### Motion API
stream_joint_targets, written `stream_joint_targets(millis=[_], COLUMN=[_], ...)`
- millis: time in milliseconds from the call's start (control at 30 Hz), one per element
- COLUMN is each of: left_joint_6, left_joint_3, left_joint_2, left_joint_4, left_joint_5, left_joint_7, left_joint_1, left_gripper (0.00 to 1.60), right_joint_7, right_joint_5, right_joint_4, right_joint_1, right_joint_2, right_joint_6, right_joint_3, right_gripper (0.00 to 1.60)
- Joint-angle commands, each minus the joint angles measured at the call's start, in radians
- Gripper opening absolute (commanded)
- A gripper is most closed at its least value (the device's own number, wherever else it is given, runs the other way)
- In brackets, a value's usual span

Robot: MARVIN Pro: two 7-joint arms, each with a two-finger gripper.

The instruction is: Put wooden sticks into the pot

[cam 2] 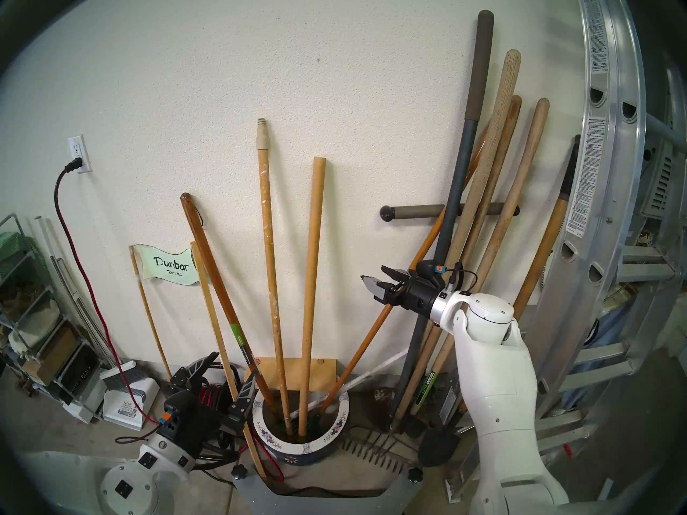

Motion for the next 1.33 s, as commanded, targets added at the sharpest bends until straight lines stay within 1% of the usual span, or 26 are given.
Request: stream_joint_targets(millis=[0, 300, 1300], left_joint_6=[0.073, 0.092, 0.094], left_joint_3=[0.002, 0.007, 0.014], left_joint_2=[0.099, 0.109, 0.112], left_joint_4=[-0.077, -0.091, -0.093], left_joint_5=[0.01, 0.007, 0.005], left_joint_7=[0.082, 0.102, 0.106], left_joint_1=[0.053, 0.054, 0.048], left_gripper=[1.6, 1.6, 1.6], right_joint_7=[0.0, 0.001, 0.002], right_joint_5=[0.009, 0.011, 0.012], right_joint_4=[0.002, 0.005, 0.006], right_joint_1=[0.005, 0.006, 0.006], right_joint_2=[-0.013, -0.014, -0.014], right_joint_6=[-0.038, -0.047, -0.049], right_joint_3=[0.006, 0.007, 0.006], right_gripper=[1.6, 1.6, 1.6])
